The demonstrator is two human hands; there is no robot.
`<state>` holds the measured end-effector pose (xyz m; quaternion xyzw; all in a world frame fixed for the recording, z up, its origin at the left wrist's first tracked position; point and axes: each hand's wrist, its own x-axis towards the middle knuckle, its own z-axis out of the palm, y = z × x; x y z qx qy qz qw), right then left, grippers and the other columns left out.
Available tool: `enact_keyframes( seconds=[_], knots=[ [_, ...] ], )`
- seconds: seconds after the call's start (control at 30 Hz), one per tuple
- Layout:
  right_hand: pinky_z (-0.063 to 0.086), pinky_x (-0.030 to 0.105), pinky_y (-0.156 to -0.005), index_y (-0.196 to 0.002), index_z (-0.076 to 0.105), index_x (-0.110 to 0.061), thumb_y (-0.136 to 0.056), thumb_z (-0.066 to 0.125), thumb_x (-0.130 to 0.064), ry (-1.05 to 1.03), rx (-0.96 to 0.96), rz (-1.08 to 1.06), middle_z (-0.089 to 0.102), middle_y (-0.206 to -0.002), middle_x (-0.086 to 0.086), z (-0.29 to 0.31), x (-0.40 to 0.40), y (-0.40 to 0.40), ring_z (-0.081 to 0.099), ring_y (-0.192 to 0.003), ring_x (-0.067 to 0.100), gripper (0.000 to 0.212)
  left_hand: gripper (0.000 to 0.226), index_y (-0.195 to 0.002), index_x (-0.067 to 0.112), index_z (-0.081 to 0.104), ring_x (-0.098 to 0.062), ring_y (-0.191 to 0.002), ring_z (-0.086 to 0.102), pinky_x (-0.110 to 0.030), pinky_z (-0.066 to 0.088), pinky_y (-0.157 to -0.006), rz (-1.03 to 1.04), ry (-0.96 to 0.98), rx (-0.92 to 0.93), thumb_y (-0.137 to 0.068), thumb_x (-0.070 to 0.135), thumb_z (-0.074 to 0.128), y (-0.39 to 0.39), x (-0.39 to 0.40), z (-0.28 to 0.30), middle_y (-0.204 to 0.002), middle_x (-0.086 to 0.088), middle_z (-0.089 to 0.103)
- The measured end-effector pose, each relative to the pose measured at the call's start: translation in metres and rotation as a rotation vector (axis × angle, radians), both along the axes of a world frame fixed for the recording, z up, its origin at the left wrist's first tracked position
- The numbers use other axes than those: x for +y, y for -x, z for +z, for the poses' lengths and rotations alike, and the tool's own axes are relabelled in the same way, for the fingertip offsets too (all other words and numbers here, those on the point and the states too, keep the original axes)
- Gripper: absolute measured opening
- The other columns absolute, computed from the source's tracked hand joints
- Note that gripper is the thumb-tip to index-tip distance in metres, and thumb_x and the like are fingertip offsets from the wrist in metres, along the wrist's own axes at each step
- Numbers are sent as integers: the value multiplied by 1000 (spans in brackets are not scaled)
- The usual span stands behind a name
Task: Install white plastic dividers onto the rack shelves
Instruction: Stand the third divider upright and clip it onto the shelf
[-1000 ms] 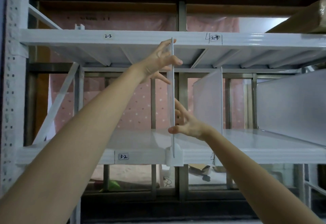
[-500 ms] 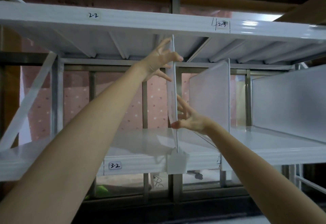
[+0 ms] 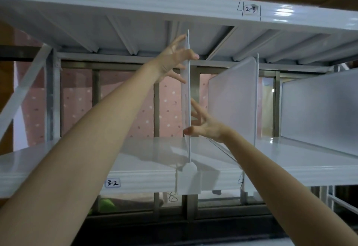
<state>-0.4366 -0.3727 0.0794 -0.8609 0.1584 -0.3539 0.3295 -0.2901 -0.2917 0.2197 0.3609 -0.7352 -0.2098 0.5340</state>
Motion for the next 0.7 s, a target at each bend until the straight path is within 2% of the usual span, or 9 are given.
enact_keyframes(
  seconds=[0.17, 0.33, 0.47, 0.6, 0.7],
  knots=[
    [49, 53, -96, -146, 12, -54, -58, 84, -39, -15, 31, 2, 25, -154, 15, -1, -8, -4, 40, -134, 34, 115, 105, -148, 39, 24, -34, -114, 46, -37, 58, -64, 37, -8, 18, -56, 43, 75, -3, -8, -2, -151, -9, 29],
    [50, 48, -97, -148, 6, -52, -58, 81, -38, -15, 52, 28, 21, -155, 12, -1, -11, -5, 44, -131, 25, 118, 104, -148, 39, 22, -33, -113, 46, -33, 57, -61, 47, -9, 22, -58, 45, 73, -7, -11, -5, -150, -6, 31],
    [51, 47, -96, -148, 1, -51, -58, 78, -38, -20, 62, 43, 16, -157, 9, 0, -9, -2, 40, -134, 26, 119, 98, -148, 38, 23, -34, -114, 47, -36, 58, -63, 40, -17, 19, -63, 43, 73, -3, -15, -5, -142, -3, 36],
    [53, 43, -94, -148, -2, -50, -58, 76, -40, -33, 63, 37, 16, -157, 10, -2, -7, -1, 41, -131, 23, 120, 78, -146, 39, 26, -35, -113, 47, -33, 57, -59, 83, -15, 37, -80, 35, 67, -1, -20, -5, -149, -5, 32],
    [55, 39, -90, -147, -4, -52, -56, 78, -45, -45, 81, 10, 19, -156, 11, -5, -6, -5, 41, -132, 25, 123, 78, -146, 40, 27, -34, -113, 47, -32, 57, -56, 90, -28, 79, -78, 38, 67, -1, -26, -8, -151, -7, 28]
  ],
)
